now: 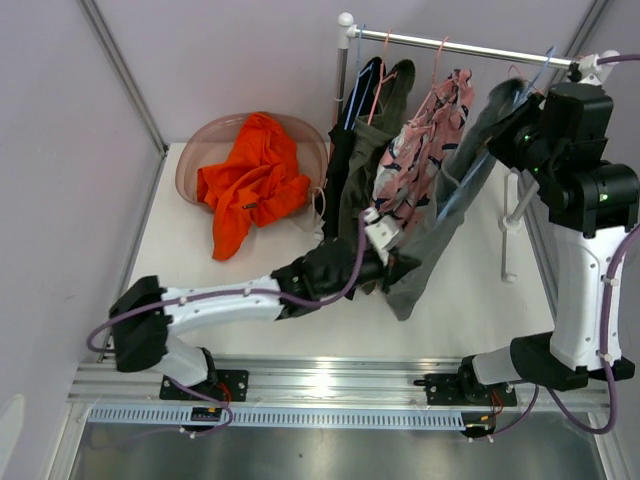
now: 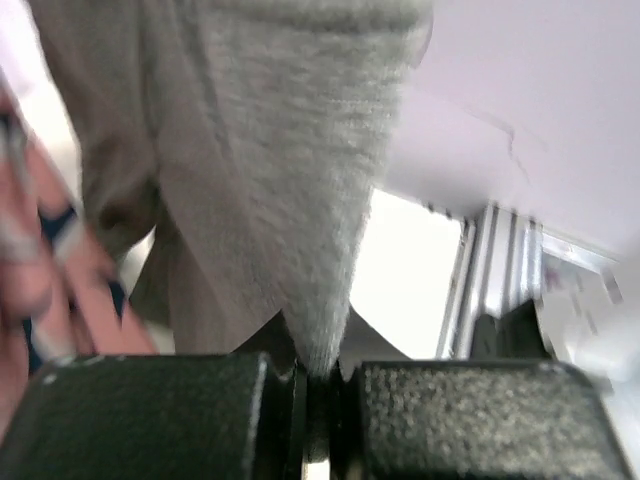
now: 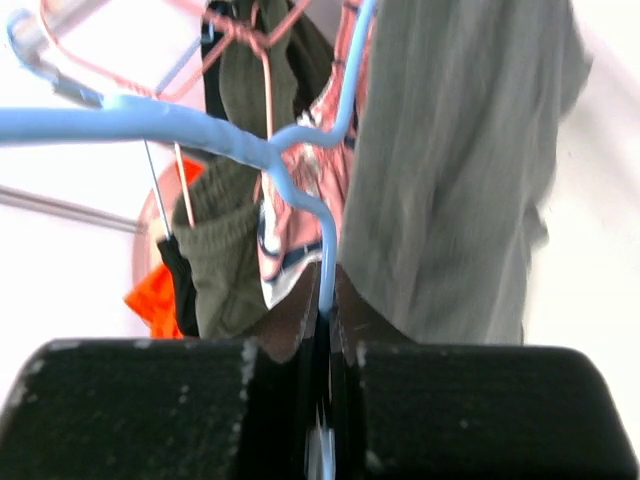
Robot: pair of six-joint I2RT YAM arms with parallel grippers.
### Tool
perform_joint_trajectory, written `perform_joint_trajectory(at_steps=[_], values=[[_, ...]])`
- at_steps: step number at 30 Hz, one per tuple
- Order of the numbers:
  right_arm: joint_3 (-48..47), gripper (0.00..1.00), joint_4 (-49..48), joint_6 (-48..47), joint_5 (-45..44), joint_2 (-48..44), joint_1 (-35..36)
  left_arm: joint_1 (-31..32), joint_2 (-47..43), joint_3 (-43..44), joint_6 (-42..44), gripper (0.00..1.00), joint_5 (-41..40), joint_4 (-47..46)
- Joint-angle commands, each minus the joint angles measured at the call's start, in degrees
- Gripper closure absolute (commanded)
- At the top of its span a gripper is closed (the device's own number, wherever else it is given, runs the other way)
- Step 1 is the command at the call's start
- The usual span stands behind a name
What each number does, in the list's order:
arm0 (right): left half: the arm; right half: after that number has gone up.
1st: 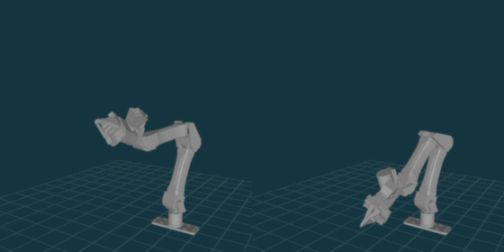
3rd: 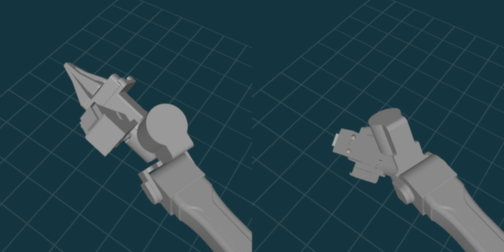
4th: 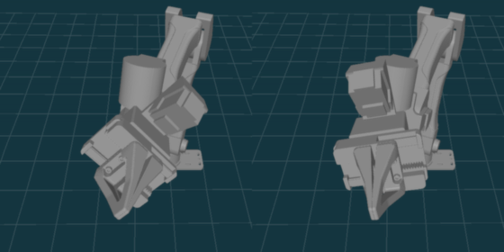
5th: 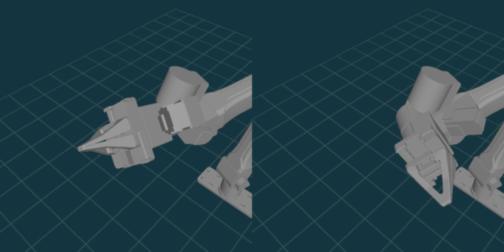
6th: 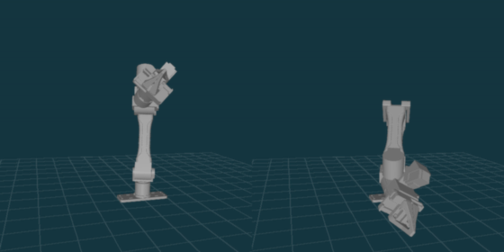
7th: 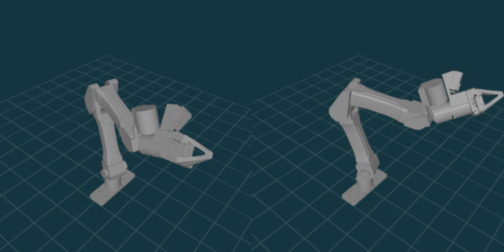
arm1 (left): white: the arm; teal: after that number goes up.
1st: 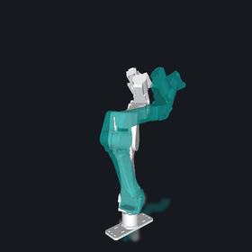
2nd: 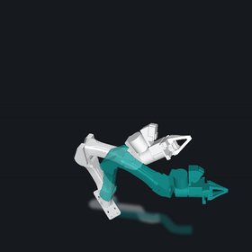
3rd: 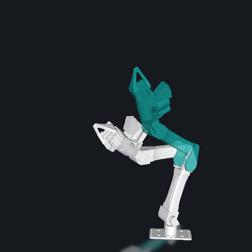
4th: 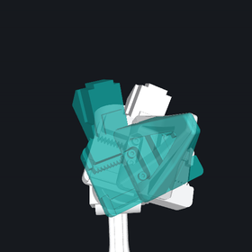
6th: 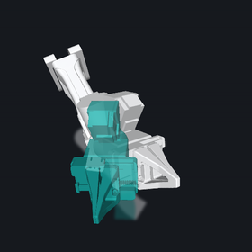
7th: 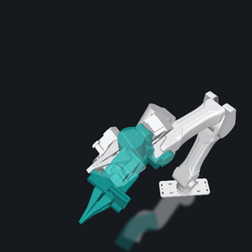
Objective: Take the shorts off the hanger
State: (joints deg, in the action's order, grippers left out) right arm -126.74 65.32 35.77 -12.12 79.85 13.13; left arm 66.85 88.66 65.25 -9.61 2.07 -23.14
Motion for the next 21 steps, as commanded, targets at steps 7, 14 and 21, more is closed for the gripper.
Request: perform_joint_trajectory(at_steps=[7, 14, 21], values=[[-10.63, 1.00, -7.31, -0.26, 14.75, 5.92, -15.67, 14.61, -19.40, -32.28, -9.72, 1.00, -10.68, -2.43], [6.72, 1.00, -11.44, 4.12, 21.34, -3.99, -14.54, 13.31, -11.53, -18.46, -4.74, 1.00, -16.04, 3.59], [13.54, 1.00, -8.29, 6.33, 26.61, -14.02, -11.37, -1.17, 10.59, 17.42, -3.40, 1.00, -11.39, 19.51]])
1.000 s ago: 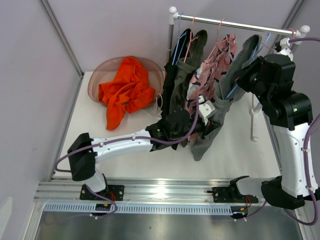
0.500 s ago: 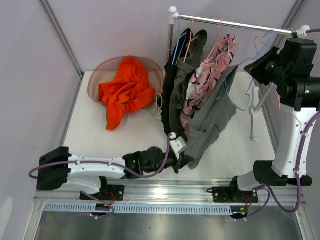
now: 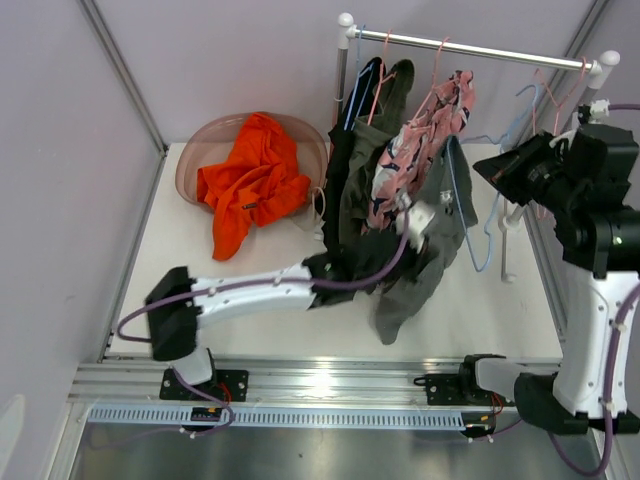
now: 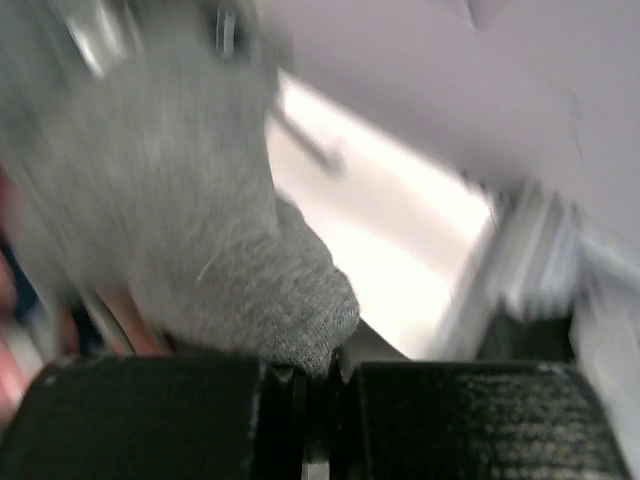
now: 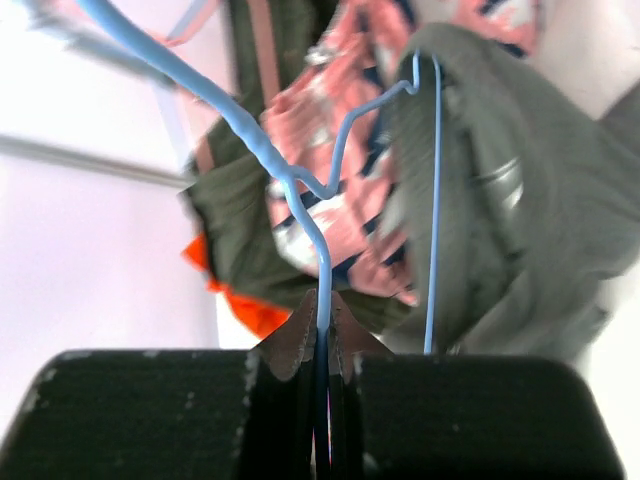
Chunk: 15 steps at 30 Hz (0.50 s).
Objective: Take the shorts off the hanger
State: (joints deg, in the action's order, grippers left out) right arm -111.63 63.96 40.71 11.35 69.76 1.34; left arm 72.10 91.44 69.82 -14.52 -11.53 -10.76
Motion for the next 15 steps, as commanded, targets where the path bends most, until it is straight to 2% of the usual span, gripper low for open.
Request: perform_joint_trajectory(at_steps=[1, 3, 6, 8, 9, 10, 12, 15], values=[[-2.26, 1.00, -6.31, 1.65, 4.19, -4.01, 0.41, -7.83, 11.10, 20.71, 1.34, 1.00, 3.08, 9.60], [-5.07, 1.00, -5.17, 2.26, 8.05, -3.67, 0.50, -10.82, 20.39, 35.93, 0.46, 1.00, 5.11, 18.47], [-8.59, 1.00, -3.94, 2.36, 11.14, -1.73, 0.59, -11.19, 26.24, 47.28, 1.16, 1.00, 3.36, 30.16], [-12.80, 1.00, -1.49, 0.52, 9.75, 0.98, 0.50, -9.88, 22.05, 44.37, 1.34, 1.00, 2.40, 29.33], [-14.04, 1.00, -0.78, -0.27, 8.26, 2.04, 0.41, -7.78, 18.81, 33.65, 1.25, 1.00, 1.00, 27.57], [-15.96, 1.00, -0.42, -1.67, 7.81, 3.27, 0.24, -6.63, 10.86, 29.80, 1.08, 1.00, 0.37, 23.90], [-17.03, 1.00, -0.24, -2.73, 6.93, 6.69, -0.02, -3.73, 3.08, 19.95, -0.59, 1.00, -1.12, 24.12], [-18.97, 1.00, -0.94, -4.58, 4.48, 10.47, -0.29, -1.96, -9.93, 19.12, -0.86, 1.00, -2.70, 32.98]])
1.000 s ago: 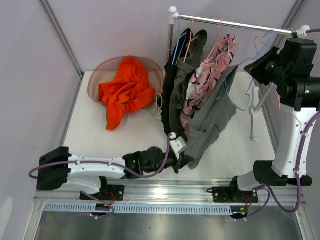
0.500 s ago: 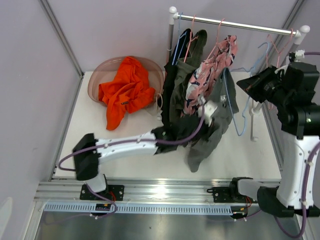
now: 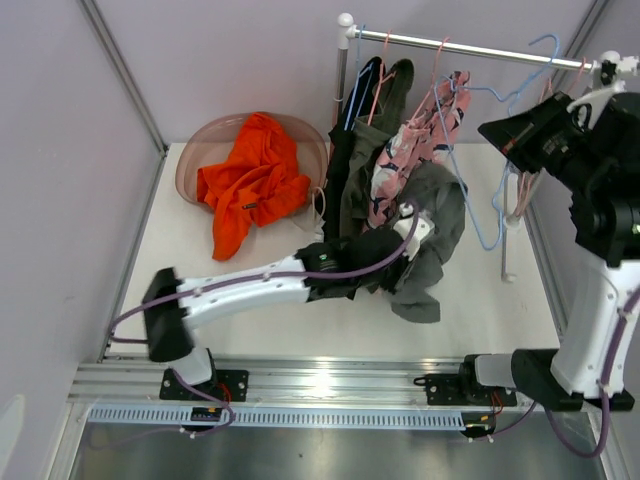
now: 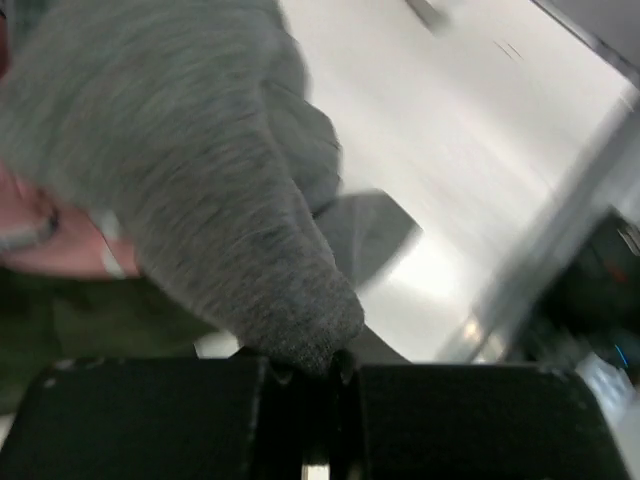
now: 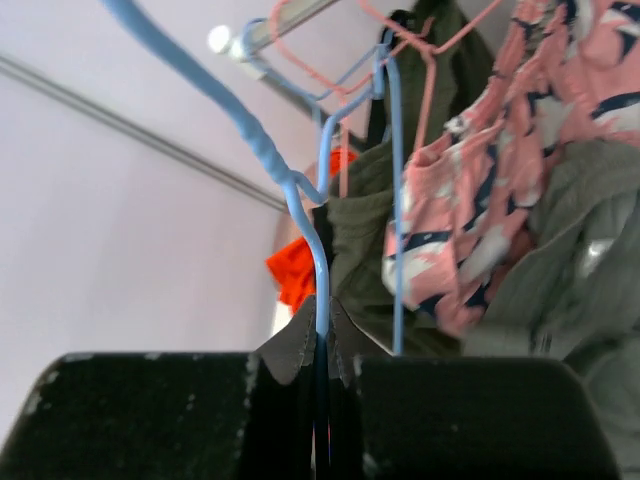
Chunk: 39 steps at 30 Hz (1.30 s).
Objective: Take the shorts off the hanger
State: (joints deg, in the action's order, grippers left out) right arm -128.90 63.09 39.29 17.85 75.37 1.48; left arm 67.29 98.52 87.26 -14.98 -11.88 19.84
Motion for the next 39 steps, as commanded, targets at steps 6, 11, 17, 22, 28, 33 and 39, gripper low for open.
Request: perform_joint_trajectory(at_steps=[6, 11, 17, 22, 28, 33, 39], values=[[-5.91, 1.00, -2.71, -5.10, -5.28, 11.28, -3.85, -2.47, -27.59, 17.75, 11.28, 1.00, -17.03, 15.40], [-9.26, 1.00, -3.23, -5.27, -6.33, 15.77, -4.90, -24.25, -21.98, 37.92, 13.93, 1.00, -6.63, 19.62], [-8.47, 1.00, -4.11, -6.33, -7.56, 16.82, -5.52, -41.32, -7.75, 55.71, 11.83, 1.00, 6.83, 20.60], [-6.01, 1.00, -5.52, -7.47, -8.09, 16.73, -6.57, -52.95, 3.48, 57.23, 2.45, 1.00, 21.35, 13.41], [-3.03, 1.00, -7.19, -7.91, -7.74, 17.17, -7.45, -55.77, 14.76, 56.53, 1.62, 1.00, 19.98, 9.53], [-2.50, 1.00, -7.81, -8.52, -8.09, 17.44, -7.63, -57.71, 20.92, 55.39, -1.19, 1.00, 19.61, 9.08], [-2.50, 1.00, -8.24, -8.00, -7.30, 18.23, -7.98, -57.71, 22.76, 48.97, -1.19, 0.60, 15.32, 7.93]])
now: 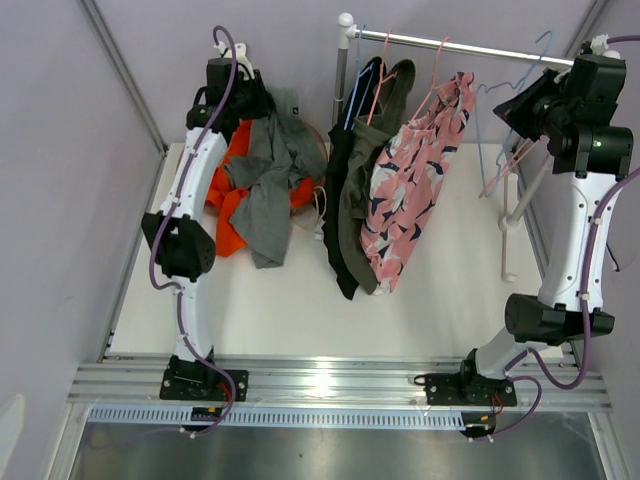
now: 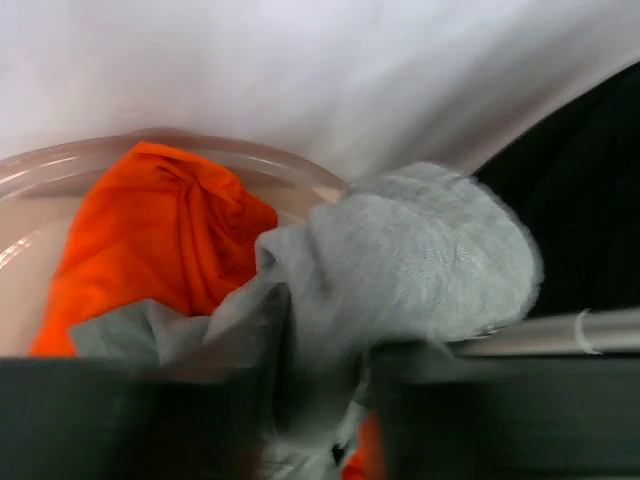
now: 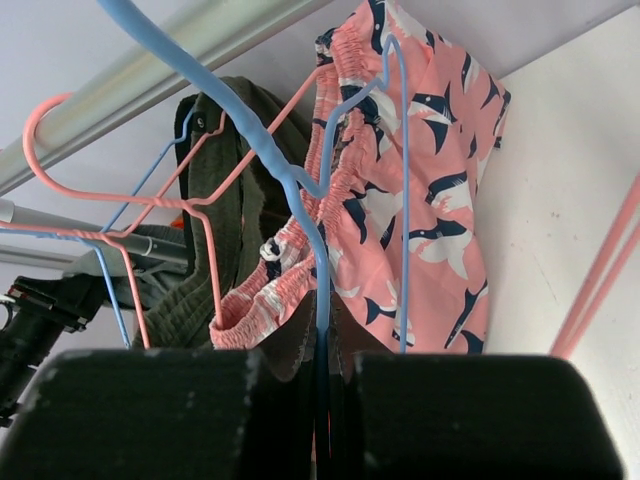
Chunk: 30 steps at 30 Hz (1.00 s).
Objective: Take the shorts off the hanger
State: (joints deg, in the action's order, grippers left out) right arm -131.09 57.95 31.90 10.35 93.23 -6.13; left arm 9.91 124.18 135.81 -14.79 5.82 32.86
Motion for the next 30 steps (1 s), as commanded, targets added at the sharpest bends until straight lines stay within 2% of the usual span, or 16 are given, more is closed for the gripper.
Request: perform_joint_trajectory(at_steps=[1, 2, 3, 4, 5, 8, 12, 17, 20, 21, 22, 23, 24, 25, 26, 30], values=[[-0.22, 1.00, -3.20, -0.52, 0.28, 0.46, -0.37, -0.42, -2.11, 0.51, -1.56, 0.36, -5.01, -4.57], [-0.31, 1.00, -3.20, -0.52, 0.29, 0.46, -0.37, -0.42, -1.23, 0.51, -2.00, 0.26, -5.82, -3.69], [-0.31, 1.00, -3.28, -0.52, 0.20, 0.55, -0.37, -0.59, 0.26, 0.42, -2.96, 0.20, -7.83, -2.20], [-0.31, 1.00, -3.29, -0.52, 0.11, 0.72, -0.37, -0.86, 0.88, 0.42, -3.40, 0.06, -8.63, -1.49], [-0.40, 1.00, -3.29, -0.61, 0.02, 0.99, -0.37, -0.95, 1.58, 0.60, -4.10, 0.01, -8.90, -0.79], [-0.66, 1.00, -3.64, -1.05, -0.07, 1.78, -0.46, -1.12, 2.73, 1.56, -5.51, 0.01, -10.21, 2.55], [-1.36, 1.00, -4.60, -1.40, -0.15, 3.80, -0.72, -0.95, -2.09, -2.64, -7.10, 0.01, -10.22, 2.83], [-3.47, 1.00, -4.17, -0.96, -0.07, 7.22, -1.34, 0.02, -14.39, -12.40, -6.84, 0.01, -8.91, -0.60], [-1.64, 1.00, -3.90, -0.44, 0.20, 6.44, -1.34, 0.63, -20.00, -16.01, -6.31, 0.01, -8.73, -0.87], [-0.84, 0.97, -3.90, -0.44, 0.20, 4.96, -1.34, 0.98, -21.33, -16.71, -5.87, 0.01, -8.73, -1.04], [0.03, 0.84, -3.99, -0.35, -0.15, 3.99, -1.34, 1.25, -22.57, -18.02, -5.09, 0.01, -8.81, -1.05], [2.48, 0.50, -4.60, -0.35, -0.33, 2.76, -1.34, 1.42, -24.58, -18.12, -4.82, 0.01, -8.81, -0.87], [3.81, 0.26, -5.04, -0.26, -1.29, -0.04, -1.34, 1.69, -25.47, -18.56, -4.73, 0.01, -8.47, -0.61], [5.21, 0.06, -6.00, -0.35, -1.91, -1.63, -1.34, 1.69, -26.44, -18.74, -4.55, 0.01, -7.94, -0.17], [7.40, 0.01, -6.27, -0.70, -2.52, -2.95, -1.34, 1.78, -28.01, -18.91, -4.46, 0.01, -7.06, -0.08], [7.60, 0.00, -2.33, -2.62, -7.26, -7.18, -1.52, 2.04, -32.49, -21.98, -3.41, 0.01, -3.28, -0.25]])
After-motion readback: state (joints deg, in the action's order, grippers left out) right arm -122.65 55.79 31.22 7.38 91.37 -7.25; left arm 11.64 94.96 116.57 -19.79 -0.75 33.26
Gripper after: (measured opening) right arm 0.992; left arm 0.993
